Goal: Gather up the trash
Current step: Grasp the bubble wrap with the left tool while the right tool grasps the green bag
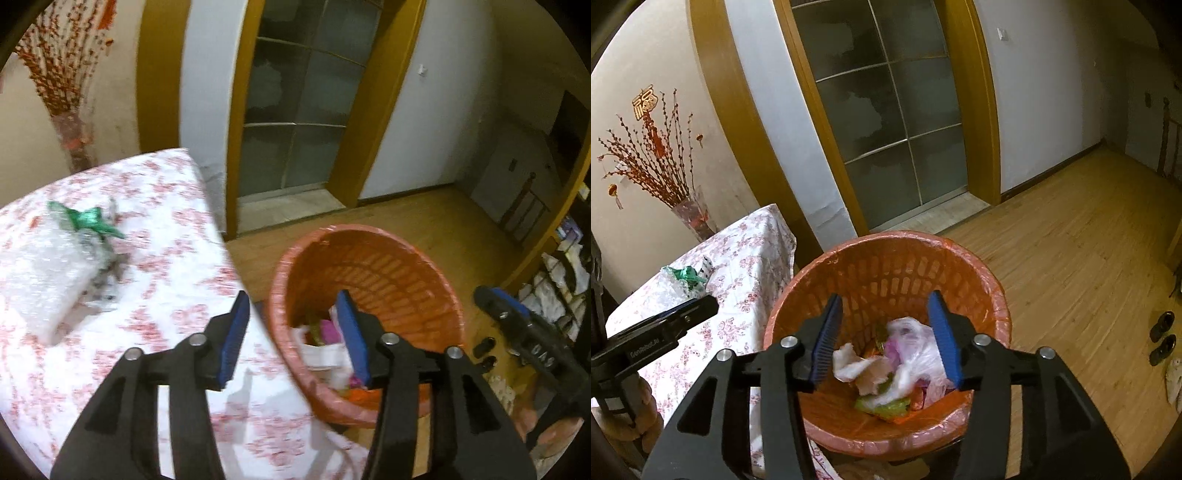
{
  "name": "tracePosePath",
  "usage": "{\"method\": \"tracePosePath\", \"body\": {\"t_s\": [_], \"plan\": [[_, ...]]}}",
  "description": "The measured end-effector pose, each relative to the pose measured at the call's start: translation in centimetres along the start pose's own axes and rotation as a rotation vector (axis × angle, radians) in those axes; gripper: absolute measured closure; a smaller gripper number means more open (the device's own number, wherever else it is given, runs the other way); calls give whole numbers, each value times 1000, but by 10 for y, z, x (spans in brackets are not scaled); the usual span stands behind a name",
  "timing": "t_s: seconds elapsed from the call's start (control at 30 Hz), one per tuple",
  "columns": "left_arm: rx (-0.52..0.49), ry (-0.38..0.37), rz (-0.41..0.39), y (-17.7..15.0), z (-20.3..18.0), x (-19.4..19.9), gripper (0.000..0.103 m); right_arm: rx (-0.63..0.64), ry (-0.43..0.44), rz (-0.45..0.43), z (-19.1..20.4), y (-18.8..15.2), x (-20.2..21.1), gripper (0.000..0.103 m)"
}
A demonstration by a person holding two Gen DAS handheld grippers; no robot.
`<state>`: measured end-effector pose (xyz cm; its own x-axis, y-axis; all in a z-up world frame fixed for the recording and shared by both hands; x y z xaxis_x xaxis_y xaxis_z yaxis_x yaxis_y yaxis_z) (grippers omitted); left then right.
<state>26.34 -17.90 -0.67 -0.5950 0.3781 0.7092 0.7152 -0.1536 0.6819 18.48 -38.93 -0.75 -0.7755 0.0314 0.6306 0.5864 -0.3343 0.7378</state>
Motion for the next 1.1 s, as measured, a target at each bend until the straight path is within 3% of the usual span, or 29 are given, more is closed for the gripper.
{"method": "tracePosePath", "body": {"t_s": [0.47,0.67,0.8,0.9,1.1], "plan": [[71,159,-19,-13,81,24,42,76,40,13,42,-7,-5,53],[117,336,-82,-16,145,50,32,123,75,49,69,-16,-18,53],[208,421,-96,-15,196,59,30,159,108,82,94,-23,-30,53],[262,422,-89,-16,222,58,29,187,129,99,112,-27,-37,53],[293,348,-73,-10,243,43,29,243,157,126,147,-35,-51,53]]}}
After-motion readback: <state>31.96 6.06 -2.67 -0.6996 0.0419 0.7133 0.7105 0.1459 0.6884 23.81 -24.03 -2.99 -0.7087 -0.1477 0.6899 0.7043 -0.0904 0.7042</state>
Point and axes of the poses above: each gripper's, at about its wrist camera, not at the fingertips, and x roughly against the way its jaws point, z to its left, y to its top, the point moved 1 cm from there along -x, roughly the way its jaws point, and after that the axes turned 1 degree about z, right-handed, at the moved point
